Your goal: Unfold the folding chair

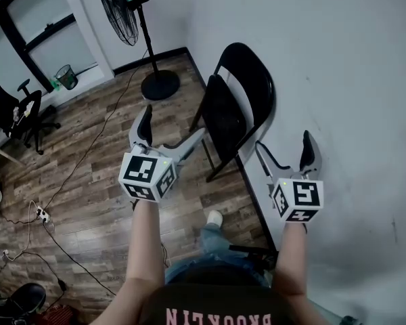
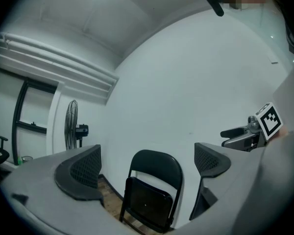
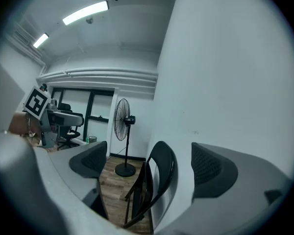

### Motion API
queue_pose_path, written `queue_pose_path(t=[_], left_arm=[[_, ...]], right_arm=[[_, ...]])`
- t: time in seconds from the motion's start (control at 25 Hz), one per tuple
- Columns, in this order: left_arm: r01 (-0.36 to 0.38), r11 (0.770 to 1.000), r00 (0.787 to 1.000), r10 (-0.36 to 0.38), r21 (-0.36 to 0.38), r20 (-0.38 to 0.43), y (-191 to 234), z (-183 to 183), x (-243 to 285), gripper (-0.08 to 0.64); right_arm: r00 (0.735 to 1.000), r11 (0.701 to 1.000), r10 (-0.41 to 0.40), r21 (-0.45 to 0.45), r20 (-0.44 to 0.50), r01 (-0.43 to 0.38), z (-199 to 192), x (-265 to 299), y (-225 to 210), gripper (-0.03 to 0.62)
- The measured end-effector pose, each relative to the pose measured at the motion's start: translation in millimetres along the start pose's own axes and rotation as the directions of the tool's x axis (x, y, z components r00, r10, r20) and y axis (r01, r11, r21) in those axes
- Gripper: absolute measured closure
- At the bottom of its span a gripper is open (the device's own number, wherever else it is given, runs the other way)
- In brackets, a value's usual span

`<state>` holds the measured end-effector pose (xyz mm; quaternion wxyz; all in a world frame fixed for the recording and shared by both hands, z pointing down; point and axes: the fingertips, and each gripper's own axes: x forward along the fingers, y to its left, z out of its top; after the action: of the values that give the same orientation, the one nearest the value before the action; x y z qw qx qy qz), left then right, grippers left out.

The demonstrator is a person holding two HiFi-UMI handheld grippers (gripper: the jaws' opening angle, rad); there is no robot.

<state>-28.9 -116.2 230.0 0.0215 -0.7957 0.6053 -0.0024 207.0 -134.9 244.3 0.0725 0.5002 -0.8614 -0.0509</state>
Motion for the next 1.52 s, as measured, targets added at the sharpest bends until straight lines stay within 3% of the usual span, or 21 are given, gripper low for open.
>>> queue_pose_path(t=[0.28,0.52,0.92,1.12,1.52], left_arm=[[0.039,0.999,0.997,-0.042,-0.035,-0.063,5.7,-33.9,87.2,-0.009],[0.067,0.995,0.993,-0.073,-0.069,-0.094,2.3,-62.8,128.9,-0.009],[0.142,0.976,0.967,-0.172,-0.165,-0.188,-4.9,-132.2,211.9,-0.008],[0.171,0.953,0.938,-0.235,-0.248,-0.255,-5.2,-180.4,246.6,-0.008],[0.181,0.898,0.852,-0.347,-0.402,-0.393,-12.0,-274.4,309.5,0.020]], right_arm=[[0.999,1.000,0.016,0.024,-0.052,-0.015,-28.2,75.1,-32.8,0.073],[0.997,0.993,0.038,0.115,-0.065,-0.031,-54.3,109.6,-47.3,0.075],[0.986,0.993,0.052,0.110,-0.156,-0.035,-107.5,155.8,-65.2,0.086],[0.981,0.991,0.041,0.132,-0.188,-0.016,-129.2,180.5,-70.0,0.086],[0.961,0.986,0.014,0.164,-0.276,0.033,-165.6,215.3,-63.8,0.086]])
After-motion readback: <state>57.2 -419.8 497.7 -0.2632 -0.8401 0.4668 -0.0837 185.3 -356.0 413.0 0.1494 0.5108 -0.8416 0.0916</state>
